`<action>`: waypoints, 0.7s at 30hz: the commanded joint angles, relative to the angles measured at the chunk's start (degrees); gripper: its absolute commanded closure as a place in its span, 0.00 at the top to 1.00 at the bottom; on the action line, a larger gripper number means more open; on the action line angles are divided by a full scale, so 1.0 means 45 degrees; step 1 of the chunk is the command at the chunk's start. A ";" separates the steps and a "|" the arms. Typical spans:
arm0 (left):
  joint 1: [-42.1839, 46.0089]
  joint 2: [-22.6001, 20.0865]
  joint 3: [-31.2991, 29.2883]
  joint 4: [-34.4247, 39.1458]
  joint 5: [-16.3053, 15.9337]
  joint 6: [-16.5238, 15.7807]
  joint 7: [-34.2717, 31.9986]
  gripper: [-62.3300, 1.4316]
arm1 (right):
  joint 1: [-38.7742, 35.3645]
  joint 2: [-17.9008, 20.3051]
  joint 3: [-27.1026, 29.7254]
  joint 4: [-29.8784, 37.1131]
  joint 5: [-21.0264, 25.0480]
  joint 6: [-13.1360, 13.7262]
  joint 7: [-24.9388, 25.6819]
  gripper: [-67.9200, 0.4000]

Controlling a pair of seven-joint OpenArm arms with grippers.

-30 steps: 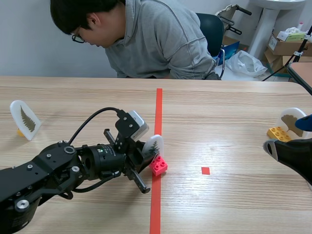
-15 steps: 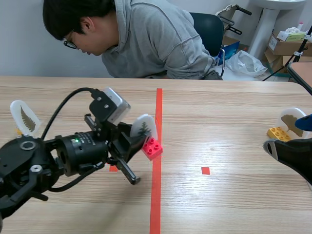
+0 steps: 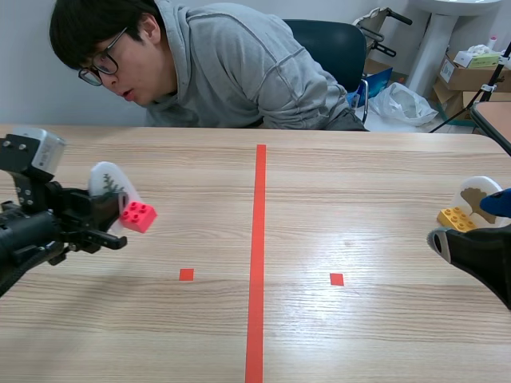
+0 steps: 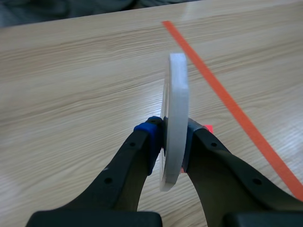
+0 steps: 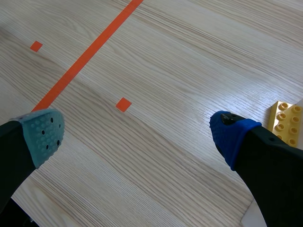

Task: Do the leaf sorting experiment

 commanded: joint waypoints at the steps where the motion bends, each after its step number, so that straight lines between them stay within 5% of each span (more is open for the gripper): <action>1: -0.0039 -0.0049 -0.0146 0.0010 -0.0015 0.0452 0.0039 0.07 | 0.0044 0.0107 0.0170 0.0155 0.0175 0.0102 0.0146 0.94; 7: -0.0102 -0.0049 -0.0719 -0.0481 -0.0005 0.2137 0.0549 0.07 | 0.0044 0.0112 0.0170 0.0155 0.0170 0.0102 0.0141 0.94; 21: -0.2924 -0.0044 -0.0719 -0.5260 0.0112 0.3055 -0.0442 0.07 | 0.0044 0.0112 0.0170 0.0155 0.0175 0.0102 0.0141 0.94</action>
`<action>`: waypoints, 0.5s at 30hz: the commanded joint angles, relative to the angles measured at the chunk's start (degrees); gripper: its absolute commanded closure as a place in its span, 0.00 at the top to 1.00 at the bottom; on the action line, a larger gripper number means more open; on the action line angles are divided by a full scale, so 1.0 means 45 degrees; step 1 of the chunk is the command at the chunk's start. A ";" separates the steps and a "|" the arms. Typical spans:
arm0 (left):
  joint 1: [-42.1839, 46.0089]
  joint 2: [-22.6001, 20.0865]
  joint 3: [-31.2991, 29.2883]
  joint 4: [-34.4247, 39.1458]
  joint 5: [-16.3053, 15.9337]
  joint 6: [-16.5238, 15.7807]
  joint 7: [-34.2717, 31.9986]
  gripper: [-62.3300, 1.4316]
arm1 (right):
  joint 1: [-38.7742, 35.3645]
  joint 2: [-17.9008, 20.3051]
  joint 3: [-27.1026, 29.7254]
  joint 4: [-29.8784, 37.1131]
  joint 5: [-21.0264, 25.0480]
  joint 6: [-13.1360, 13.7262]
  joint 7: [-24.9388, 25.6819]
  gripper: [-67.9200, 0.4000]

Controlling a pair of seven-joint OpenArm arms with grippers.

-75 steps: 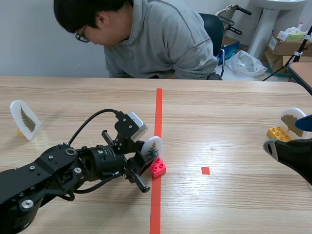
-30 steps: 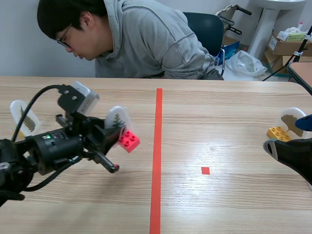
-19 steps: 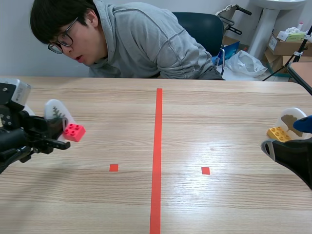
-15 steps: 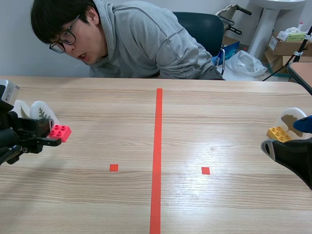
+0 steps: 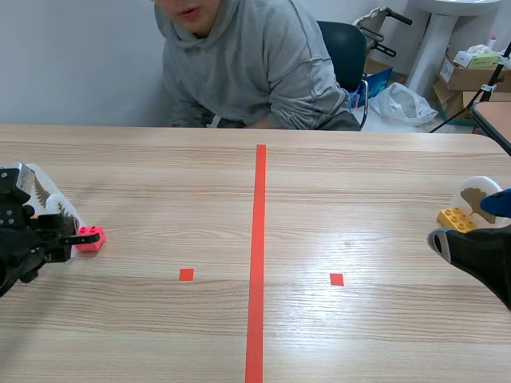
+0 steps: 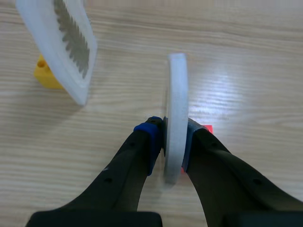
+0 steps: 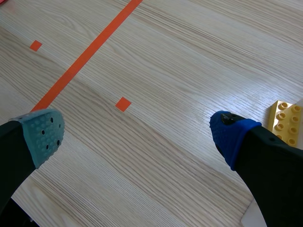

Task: Do the leaf sorting experiment

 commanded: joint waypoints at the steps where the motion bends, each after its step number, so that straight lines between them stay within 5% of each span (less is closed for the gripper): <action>1: -0.0321 -0.0117 0.0015 -0.0058 -0.0034 0.0053 -0.0350 0.07 | 0.0044 0.0102 0.0170 0.0155 0.0180 0.0107 0.0146 0.94; 15: -0.1030 -0.0121 0.0015 -0.1520 0.0631 0.1379 -0.0971 0.07 | 0.0044 0.0102 0.0170 0.0155 0.0180 0.0107 0.0146 0.94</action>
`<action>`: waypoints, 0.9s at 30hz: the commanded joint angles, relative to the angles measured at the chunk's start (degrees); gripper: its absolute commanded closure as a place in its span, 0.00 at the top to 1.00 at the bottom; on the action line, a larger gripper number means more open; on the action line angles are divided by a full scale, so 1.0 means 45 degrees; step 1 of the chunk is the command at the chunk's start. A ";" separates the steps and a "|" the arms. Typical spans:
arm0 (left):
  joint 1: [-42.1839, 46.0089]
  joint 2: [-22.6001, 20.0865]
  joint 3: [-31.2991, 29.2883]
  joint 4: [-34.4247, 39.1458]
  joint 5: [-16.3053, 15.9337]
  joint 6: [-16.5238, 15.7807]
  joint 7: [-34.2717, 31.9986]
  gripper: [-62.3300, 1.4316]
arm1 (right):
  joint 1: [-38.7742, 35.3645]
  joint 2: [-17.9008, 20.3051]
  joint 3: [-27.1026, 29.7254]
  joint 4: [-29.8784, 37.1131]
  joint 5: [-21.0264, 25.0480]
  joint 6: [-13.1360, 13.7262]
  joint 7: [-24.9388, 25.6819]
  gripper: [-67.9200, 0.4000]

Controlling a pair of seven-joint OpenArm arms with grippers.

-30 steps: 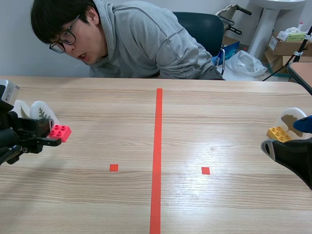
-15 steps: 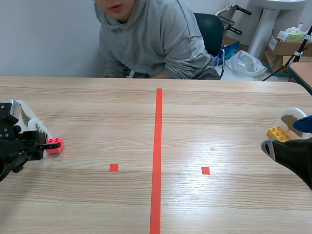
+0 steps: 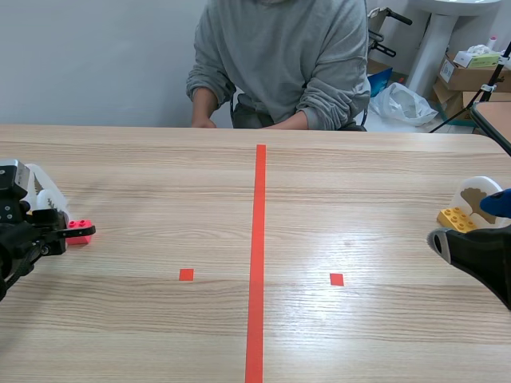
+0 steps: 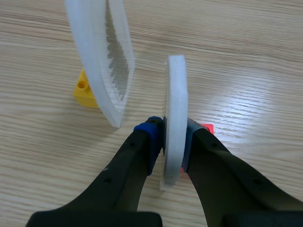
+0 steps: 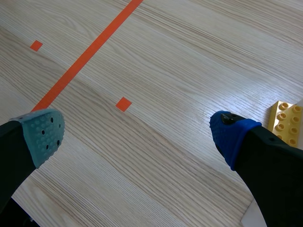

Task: Do the leaf sorting experiment

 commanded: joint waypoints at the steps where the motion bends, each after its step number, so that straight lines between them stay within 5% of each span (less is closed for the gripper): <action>1: -0.0039 -0.0117 -0.0015 0.0087 0.0015 0.0243 -0.0019 0.07 | 0.0044 0.0102 0.0170 0.0155 0.0180 0.0102 0.0146 0.94; 8: -0.0034 -0.0117 -0.0010 0.0087 0.0583 0.0306 -0.0087 0.10 | 0.0044 0.0102 0.0170 0.0155 0.0180 0.0102 0.0146 0.94; 27: -0.0029 -0.0117 -0.0010 0.0087 0.0597 0.0306 -0.0253 0.71 | 0.0044 0.0102 0.0170 0.0155 0.0180 0.0102 0.0146 0.94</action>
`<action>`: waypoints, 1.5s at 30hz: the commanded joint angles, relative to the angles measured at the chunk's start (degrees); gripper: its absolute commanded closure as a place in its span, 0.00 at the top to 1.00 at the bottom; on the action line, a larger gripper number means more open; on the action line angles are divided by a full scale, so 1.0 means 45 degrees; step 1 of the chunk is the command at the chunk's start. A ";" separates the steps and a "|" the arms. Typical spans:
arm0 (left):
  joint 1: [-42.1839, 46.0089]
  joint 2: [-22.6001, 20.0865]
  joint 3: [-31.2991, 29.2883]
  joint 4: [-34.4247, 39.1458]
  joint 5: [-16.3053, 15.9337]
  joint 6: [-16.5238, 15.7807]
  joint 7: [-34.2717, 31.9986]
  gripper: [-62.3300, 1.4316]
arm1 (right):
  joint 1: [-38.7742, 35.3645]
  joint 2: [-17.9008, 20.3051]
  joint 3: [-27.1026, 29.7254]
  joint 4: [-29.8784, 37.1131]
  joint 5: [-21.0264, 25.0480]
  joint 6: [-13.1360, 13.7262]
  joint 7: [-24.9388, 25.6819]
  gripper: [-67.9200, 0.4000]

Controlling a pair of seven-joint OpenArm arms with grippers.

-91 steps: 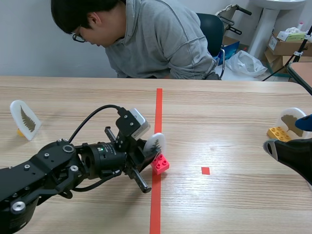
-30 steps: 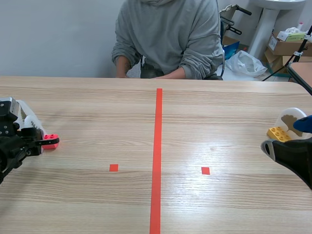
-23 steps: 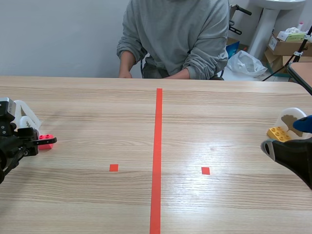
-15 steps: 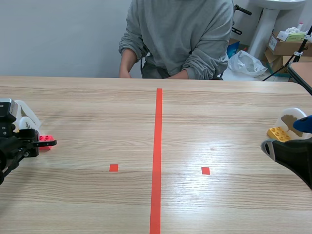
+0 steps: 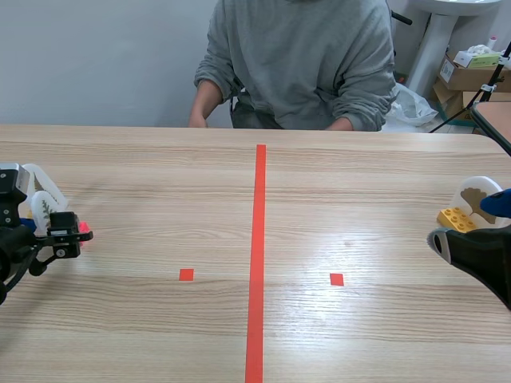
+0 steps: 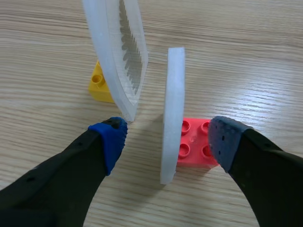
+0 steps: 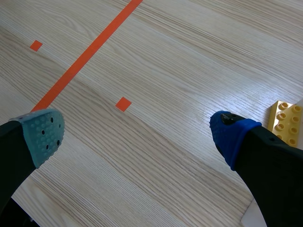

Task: Do the leaf sorting experiment

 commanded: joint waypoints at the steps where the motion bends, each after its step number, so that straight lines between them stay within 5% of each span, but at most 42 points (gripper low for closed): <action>1: -0.0107 -0.0126 -0.0010 0.0087 0.0092 0.0015 -0.0209 0.76 | 0.0044 0.0102 0.0170 0.0155 0.0180 0.0102 0.0146 0.94; 6: -0.0029 -0.0131 -0.0015 0.0204 0.0151 0.0364 0.0107 0.99 | 0.0044 0.0102 0.0170 0.0155 0.0175 0.0102 0.0141 0.94; 16: 0.1938 -0.1083 -0.0010 0.4328 -0.0345 0.0495 0.1321 0.99 | 0.0044 0.0102 0.0170 0.0155 0.0175 0.0102 0.0146 0.94; 20: 0.3075 -0.1841 -0.0010 0.6421 -0.1200 -0.0301 0.1622 0.99 | 0.0044 0.0102 0.0170 0.0155 0.0175 0.0102 0.0146 0.94; 27: 0.5047 -0.3041 0.0107 0.9748 -0.2574 -0.3123 0.2059 0.99 | 0.0044 0.0102 0.0170 0.0155 0.0175 0.0102 0.0146 0.94; 35: 0.7028 -0.4201 0.1195 1.2060 -0.3016 -0.4201 0.2064 0.99 | 0.0044 0.0102 0.0170 0.0155 0.0175 0.0102 0.0146 0.94; 45: 0.8684 -0.4391 0.1467 1.4241 -0.3351 -0.5187 0.2025 0.99 | 0.0044 0.0102 0.0170 0.0155 0.0175 0.0102 0.0146 0.94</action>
